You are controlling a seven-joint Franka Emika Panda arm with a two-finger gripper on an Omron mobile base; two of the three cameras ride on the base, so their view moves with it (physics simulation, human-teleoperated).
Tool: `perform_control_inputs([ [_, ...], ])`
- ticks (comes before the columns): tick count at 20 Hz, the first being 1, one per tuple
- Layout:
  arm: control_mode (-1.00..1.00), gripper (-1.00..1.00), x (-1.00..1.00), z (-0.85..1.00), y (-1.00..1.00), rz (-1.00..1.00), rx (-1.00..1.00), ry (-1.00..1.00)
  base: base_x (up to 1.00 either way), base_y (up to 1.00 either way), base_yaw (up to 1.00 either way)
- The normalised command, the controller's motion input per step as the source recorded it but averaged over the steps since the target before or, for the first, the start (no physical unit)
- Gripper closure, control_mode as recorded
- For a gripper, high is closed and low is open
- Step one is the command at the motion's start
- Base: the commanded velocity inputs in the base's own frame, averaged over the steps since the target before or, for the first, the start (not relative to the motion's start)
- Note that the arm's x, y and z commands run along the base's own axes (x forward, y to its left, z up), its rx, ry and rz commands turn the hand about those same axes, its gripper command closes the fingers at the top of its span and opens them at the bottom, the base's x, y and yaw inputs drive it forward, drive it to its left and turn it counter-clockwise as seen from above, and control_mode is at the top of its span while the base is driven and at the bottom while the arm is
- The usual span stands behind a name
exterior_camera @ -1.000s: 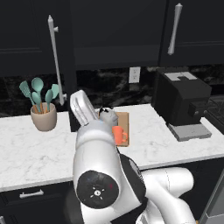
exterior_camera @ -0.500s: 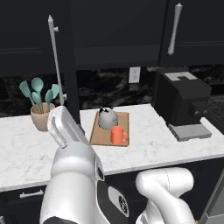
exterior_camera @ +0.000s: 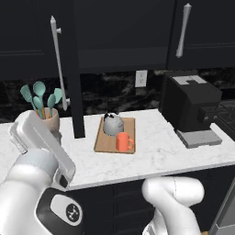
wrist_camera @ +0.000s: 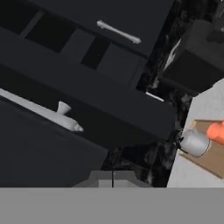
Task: Pick the kettle from the counter and place it on the tray. Then pick the mug from the cabinet and place it on the tray. Then close the cabinet doors.
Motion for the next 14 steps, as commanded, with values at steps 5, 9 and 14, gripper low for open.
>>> perform_control_inputs([
  [5, -1.0, 1.0, 1.0, -0.11, 0.4, -0.27, 0.0, 0.0, 0.0, 0.0, 0.0],
  [9, -1.0, 1.0, 0.76, -0.08, 0.16, -0.17, -0.01, 0.0, 0.0, 0.0, 0.0],
  [14, -1.0, 1.0, 0.05, 0.0, -0.04, -0.04, 0.0, -0.01, 0.0, 0.0, 0.0],
])
